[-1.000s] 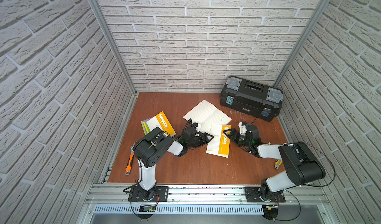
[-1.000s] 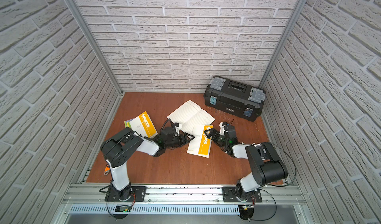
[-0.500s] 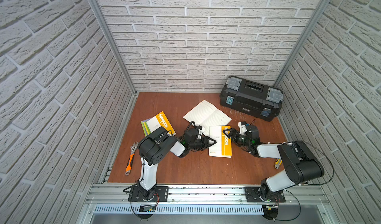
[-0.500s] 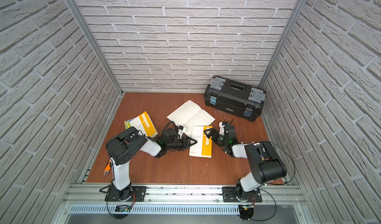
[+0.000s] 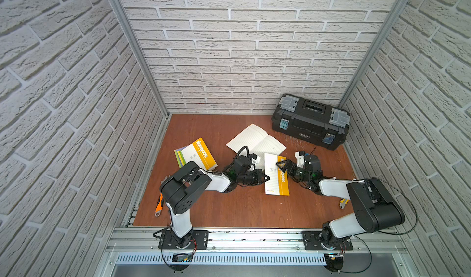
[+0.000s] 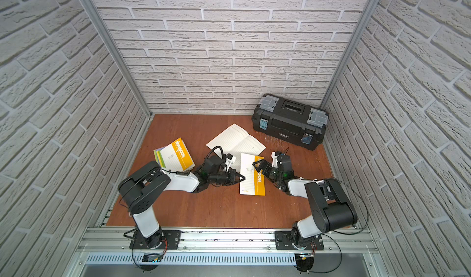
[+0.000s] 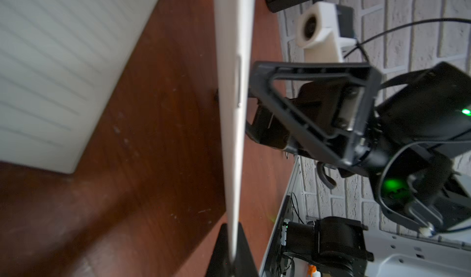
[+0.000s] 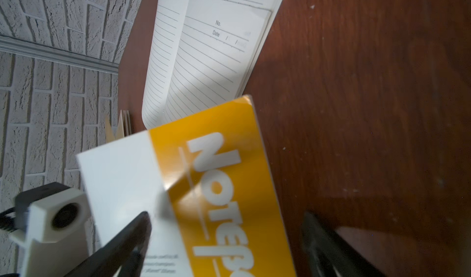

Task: Close the notebook
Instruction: Pick up the notebook from the center of the board.

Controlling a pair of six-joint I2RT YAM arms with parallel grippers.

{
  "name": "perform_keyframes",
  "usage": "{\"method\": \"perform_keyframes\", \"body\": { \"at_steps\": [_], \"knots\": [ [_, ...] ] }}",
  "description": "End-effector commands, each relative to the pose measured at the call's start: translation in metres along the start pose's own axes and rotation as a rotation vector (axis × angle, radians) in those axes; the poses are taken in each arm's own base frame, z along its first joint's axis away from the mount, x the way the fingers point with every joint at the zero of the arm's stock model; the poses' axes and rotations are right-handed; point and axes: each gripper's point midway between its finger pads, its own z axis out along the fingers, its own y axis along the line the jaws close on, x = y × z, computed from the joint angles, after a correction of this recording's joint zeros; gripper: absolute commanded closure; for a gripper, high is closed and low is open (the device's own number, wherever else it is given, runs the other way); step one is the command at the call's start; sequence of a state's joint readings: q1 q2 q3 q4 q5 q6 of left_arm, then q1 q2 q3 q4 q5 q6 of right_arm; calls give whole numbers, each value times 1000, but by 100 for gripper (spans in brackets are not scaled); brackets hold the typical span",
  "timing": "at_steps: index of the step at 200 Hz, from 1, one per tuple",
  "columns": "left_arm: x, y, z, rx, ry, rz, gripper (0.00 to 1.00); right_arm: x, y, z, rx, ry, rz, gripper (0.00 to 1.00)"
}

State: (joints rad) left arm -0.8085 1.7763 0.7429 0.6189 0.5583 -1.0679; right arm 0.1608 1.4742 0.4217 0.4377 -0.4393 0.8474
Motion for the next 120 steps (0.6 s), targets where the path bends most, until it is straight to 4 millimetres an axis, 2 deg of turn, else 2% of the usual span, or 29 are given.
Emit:
{"method": "perform_keyframes", "body": {
  "at_steps": [1,39,59,74,84,100,120],
  "knots": [
    [-6,-16,-2,48,-10,69,100,8,-6,-11,66,33,-24,8],
    [-17,-54,-7,178,-5,110,100,-4,21,-49,106,12,-134,7],
    [-28,-73,-23,230,-10,129,100,-8,29,-64,115,-5,-167,6],
    [-41,-84,-44,242,-48,148,100,-7,34,-69,105,-5,-174,6],
    [-50,-84,-61,207,-85,176,100,-5,36,-70,96,-1,-173,6],
    [-59,-73,-90,90,-120,245,100,-1,36,-69,82,15,-161,6],
    [-72,-52,-131,-39,-188,268,100,2,35,-64,61,24,-153,6]
  ]
}}
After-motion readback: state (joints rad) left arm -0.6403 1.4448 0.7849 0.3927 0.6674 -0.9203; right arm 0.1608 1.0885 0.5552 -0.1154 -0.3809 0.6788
